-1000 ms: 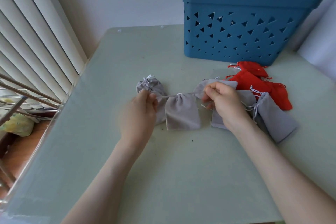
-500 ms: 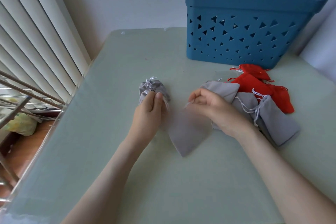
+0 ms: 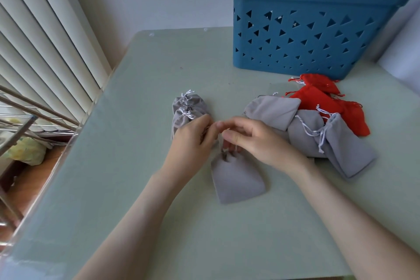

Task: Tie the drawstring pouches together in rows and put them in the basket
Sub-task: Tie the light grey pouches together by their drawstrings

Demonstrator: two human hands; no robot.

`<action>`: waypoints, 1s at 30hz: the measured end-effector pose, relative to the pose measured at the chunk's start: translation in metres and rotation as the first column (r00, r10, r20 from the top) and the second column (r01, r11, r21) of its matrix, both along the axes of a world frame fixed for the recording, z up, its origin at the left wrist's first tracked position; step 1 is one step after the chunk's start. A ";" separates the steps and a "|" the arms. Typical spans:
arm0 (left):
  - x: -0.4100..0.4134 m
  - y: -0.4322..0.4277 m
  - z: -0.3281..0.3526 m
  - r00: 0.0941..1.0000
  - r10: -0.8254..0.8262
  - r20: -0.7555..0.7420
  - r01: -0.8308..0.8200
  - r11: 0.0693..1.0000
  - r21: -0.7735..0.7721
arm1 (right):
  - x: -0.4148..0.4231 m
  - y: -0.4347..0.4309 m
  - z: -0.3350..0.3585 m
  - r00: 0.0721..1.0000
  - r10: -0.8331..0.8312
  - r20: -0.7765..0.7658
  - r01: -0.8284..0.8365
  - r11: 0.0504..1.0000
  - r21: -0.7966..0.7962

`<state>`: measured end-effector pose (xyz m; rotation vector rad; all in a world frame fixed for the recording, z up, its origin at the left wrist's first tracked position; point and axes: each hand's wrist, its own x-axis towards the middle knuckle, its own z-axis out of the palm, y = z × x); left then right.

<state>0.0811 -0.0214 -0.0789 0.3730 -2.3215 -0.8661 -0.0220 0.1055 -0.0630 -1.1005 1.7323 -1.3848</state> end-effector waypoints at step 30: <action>0.000 0.009 0.005 0.984 -0.164 0.064 0.158 0.982 0.099 | 0.000 -0.006 -0.006 0.937 -0.313 -0.157 0.277 0.936 -0.217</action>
